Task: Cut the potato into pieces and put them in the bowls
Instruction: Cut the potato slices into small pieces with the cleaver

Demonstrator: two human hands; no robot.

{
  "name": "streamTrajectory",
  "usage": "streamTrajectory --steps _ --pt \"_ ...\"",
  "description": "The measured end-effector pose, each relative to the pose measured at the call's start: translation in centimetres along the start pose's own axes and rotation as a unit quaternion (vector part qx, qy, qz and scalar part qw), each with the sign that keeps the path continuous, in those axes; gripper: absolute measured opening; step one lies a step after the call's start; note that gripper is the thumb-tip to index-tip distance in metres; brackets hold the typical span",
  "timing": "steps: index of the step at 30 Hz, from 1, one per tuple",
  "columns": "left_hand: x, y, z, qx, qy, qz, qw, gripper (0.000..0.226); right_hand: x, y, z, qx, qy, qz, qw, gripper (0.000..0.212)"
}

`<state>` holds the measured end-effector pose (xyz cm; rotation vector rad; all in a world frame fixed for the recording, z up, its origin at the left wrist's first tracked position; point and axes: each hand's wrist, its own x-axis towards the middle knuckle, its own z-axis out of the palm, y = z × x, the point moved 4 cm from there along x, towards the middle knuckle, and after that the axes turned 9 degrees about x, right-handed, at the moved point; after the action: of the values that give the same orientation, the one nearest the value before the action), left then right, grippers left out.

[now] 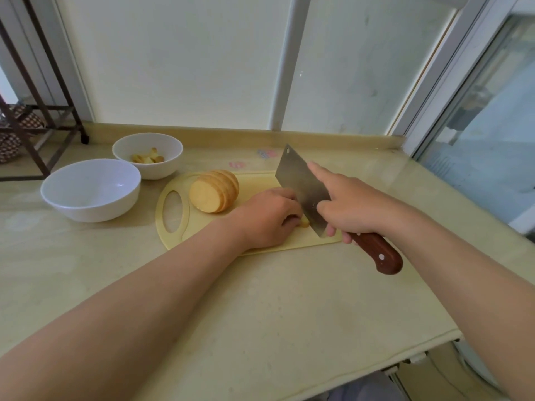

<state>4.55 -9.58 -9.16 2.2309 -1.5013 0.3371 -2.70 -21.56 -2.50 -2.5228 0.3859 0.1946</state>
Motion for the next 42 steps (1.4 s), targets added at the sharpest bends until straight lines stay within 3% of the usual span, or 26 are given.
streamTrajectory --steps 34,42 --pt "0.0 -0.1 -0.4 0.009 0.001 0.023 1.000 0.014 -3.5 -0.8 0.3 -0.043 -0.020 0.006 0.999 0.092" --pt "0.1 -0.3 -0.4 -0.010 0.014 0.030 0.999 0.011 0.2 -2.0 1.3 -0.033 -0.003 0.005 0.999 0.097"
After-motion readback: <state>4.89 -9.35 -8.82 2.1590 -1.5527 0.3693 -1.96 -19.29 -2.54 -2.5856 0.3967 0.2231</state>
